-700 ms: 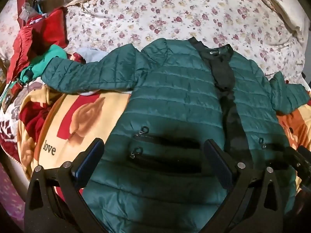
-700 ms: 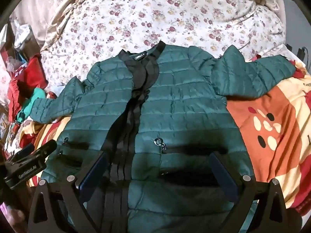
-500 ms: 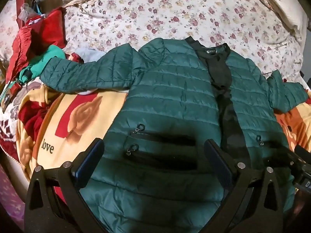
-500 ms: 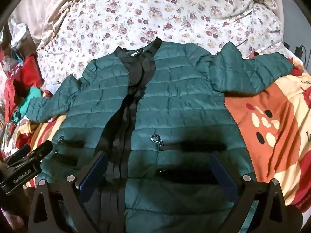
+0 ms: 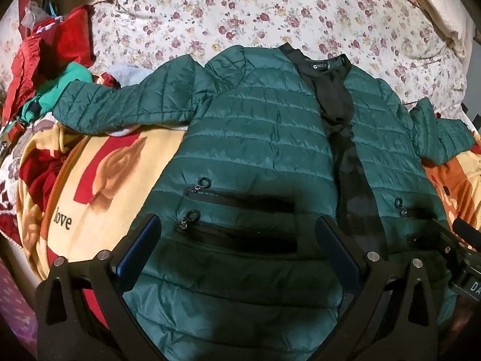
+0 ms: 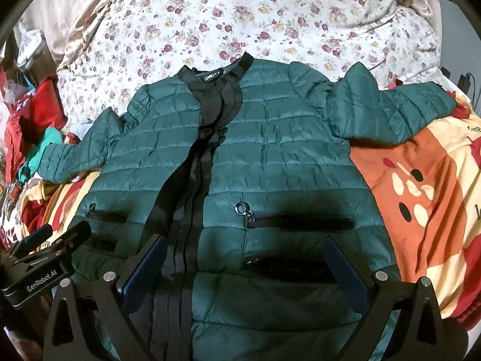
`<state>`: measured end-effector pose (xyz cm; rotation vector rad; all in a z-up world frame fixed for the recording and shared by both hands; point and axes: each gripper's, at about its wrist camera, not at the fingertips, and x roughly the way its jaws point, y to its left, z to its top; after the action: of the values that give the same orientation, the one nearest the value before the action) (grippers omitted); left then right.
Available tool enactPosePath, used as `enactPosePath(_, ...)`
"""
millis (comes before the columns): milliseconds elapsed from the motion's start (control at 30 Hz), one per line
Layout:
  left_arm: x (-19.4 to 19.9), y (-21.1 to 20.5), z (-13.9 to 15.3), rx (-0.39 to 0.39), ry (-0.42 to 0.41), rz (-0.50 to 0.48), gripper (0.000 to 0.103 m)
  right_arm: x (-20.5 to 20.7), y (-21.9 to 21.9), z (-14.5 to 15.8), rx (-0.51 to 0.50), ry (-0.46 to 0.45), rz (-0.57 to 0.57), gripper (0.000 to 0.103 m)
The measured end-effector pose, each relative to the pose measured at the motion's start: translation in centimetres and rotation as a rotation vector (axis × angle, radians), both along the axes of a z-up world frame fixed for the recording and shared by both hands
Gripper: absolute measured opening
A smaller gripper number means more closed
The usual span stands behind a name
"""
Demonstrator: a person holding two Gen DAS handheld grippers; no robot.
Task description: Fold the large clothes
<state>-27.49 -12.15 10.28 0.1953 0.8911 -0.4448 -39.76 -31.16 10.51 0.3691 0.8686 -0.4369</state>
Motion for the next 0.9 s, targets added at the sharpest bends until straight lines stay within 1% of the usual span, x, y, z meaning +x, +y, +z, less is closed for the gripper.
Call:
enactPosePath(33, -0.07, -0.05, -0.1, 0.001, 0.002, -0.003, 0.102, -0.01, -0.03, -0.06, 0.001, 0.018, 0.002, 0.103)
enactPosePath(67, -0.16, -0.09, -0.19, 0.002, 0.003, -0.005, 0.102, -0.01, 0.02, -0.1, 0.001, 0.003, 0.002, 0.103)
enactPosePath(233, -0.01, -0.61, -0.42, 0.004, 0.014, -0.014, 0.102, 0.03, 0.08, -0.21, 0.003, -0.012, 0.004, 0.103)
enactPosePath(267, 0.03, -0.69, -0.45, 0.004, 0.015, -0.014, 0.102, 0.04, 0.05, -0.23, 0.004, 0.0, 0.005, 0.103)
enactPosePath(900, 0.12, -1.03, -0.58, -0.001, 0.007, -0.027, 0.102, 0.42, 0.13, -0.52, -0.023, -0.009, 0.003, 0.103)
